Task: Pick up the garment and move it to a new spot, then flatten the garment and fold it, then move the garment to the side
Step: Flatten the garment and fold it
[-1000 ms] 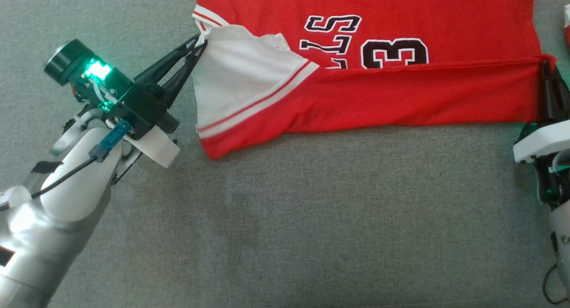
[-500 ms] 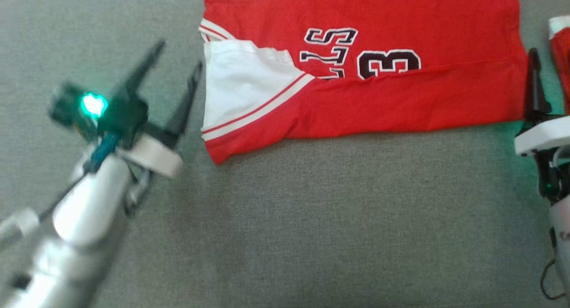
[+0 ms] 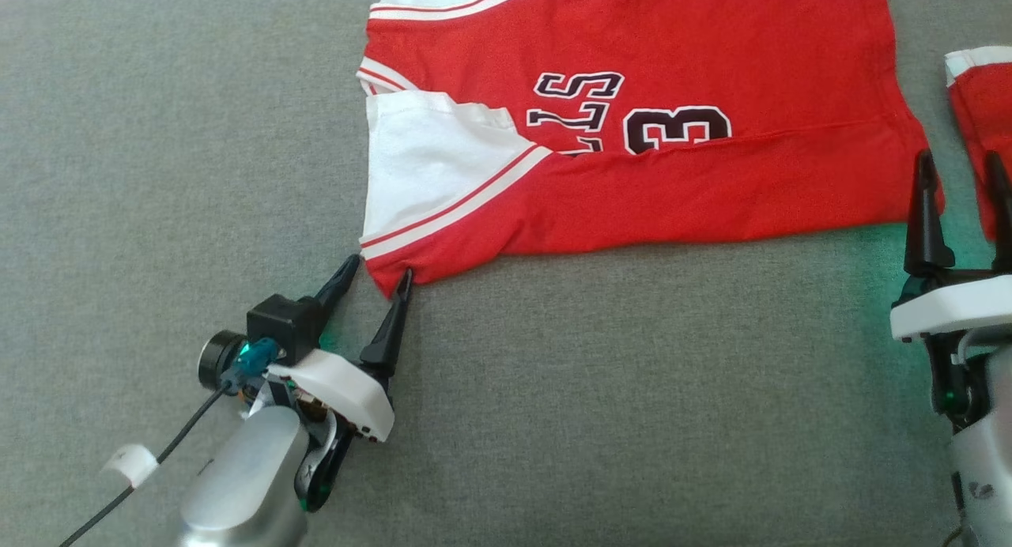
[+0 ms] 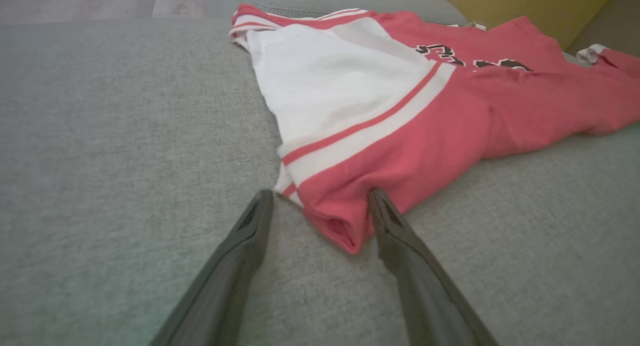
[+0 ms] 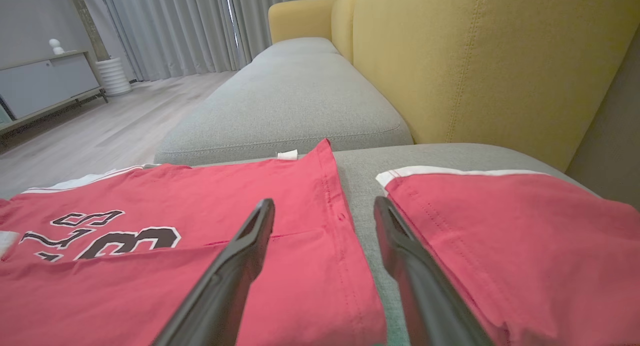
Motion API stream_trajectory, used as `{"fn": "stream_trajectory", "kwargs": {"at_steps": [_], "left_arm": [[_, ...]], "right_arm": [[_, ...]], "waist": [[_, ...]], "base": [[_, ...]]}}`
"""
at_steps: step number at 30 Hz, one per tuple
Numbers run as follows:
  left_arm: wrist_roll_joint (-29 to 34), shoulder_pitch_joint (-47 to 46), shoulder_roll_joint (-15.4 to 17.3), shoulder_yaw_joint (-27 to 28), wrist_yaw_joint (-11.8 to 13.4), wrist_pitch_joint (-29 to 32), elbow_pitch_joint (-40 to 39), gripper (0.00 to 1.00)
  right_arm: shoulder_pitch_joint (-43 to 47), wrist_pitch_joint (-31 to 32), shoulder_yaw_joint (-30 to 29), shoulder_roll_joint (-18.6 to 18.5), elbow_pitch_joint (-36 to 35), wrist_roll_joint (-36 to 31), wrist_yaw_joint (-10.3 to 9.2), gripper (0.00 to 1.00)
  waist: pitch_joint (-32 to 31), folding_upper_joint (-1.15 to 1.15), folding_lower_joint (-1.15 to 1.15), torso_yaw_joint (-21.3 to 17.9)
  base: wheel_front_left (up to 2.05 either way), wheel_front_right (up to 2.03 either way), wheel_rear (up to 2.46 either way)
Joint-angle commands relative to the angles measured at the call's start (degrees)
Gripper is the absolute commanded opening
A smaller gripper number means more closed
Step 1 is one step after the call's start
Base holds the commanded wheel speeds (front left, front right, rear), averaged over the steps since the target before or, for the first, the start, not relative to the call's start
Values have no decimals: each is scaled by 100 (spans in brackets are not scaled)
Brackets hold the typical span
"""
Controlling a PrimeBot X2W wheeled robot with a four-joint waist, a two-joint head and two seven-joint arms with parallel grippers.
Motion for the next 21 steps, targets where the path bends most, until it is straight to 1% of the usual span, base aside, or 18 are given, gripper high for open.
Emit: {"fn": "stream_trajectory", "kwargs": {"at_steps": [1, 2, 3, 4, 7, 11, 14, 16, 20, 21], "left_arm": [[-25, -129, 85, 139, -22, 67, -55, 100], [-16, -133, 93, 110, -31, 91, -35, 81], [-14, -127, 103, 79, -42, 122, -14, 16], [-28, -113, 107, 57, -57, 145, -5, 0], [-112, -54, 150, 0, -119, 215, -57, 0], [-93, -13, 301, 1, -118, 170, -208, 0], [-72, -14, 390, -2, -100, 177, -315, 0], [-40, -31, 439, -26, -81, 193, -409, 0], [-21, -65, 466, -69, -88, 196, -483, 0], [-20, -70, 474, -76, -89, 196, -494, 0]], "right_arm": [[30, -60, 73, -58, -177, -64, 39, 100], [38, -60, 75, -53, -159, -74, 39, 100], [45, -60, 80, -47, -126, -76, 39, 100], [47, -54, 82, -39, -86, -64, 39, 100], [40, 134, 115, -33, 89, -30, 39, 100], [-27, 624, 84, -57, 471, -49, 39, 100], [-123, 905, -21, -67, 694, -115, 39, 100], [-225, 1135, -200, -60, 910, -211, 39, 100], [-315, 1330, -297, -39, 1100, -316, 39, 100], [-327, 1394, -302, -28, 1137, -300, 39, 51]], "waist": [[10, 0, 1, -25], [12, 0, 1, -36], [11, 0, 1, -44], [5, 0, 1, -49], [-11, 0, 1, -45], [-23, 0, 1, -2], [-17, 0, 1, 59], [-4, 0, 1, 115], [0, 0, 1, 179], [-3, 0, 1, 190]], "base": [[0, 0, 0], [0, 0, 0], [0, 0, 0], [0, 0, 0], [0, 0, 0], [0, 0, 0], [0, 0, 0], [0, 0, 0], [0, 0, 0], [0, 0, 0]]}}
